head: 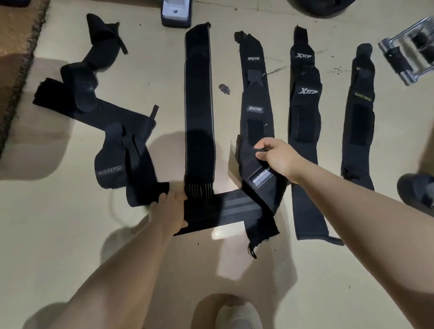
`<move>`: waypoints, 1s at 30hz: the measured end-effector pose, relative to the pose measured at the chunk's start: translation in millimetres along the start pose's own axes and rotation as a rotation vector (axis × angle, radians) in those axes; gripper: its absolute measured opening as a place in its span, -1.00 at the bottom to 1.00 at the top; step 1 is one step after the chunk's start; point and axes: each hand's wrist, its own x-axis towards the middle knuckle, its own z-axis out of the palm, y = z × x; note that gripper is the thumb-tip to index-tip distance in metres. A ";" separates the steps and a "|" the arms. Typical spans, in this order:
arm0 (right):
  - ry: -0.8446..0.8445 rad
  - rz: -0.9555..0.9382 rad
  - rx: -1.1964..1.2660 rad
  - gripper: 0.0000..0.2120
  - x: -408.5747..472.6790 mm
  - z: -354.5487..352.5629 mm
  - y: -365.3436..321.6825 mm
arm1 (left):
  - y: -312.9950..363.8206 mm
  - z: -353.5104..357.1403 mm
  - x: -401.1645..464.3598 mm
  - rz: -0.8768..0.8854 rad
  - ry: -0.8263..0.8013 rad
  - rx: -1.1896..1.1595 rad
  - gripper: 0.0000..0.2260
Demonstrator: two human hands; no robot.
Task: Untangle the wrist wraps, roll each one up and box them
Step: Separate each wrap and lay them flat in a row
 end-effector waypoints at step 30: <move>-0.056 -0.047 0.700 -0.73 -81.4 82.7 -88.5 | -67.5 -104.4 -59.3 0.318 -0.667 -1.677 -0.49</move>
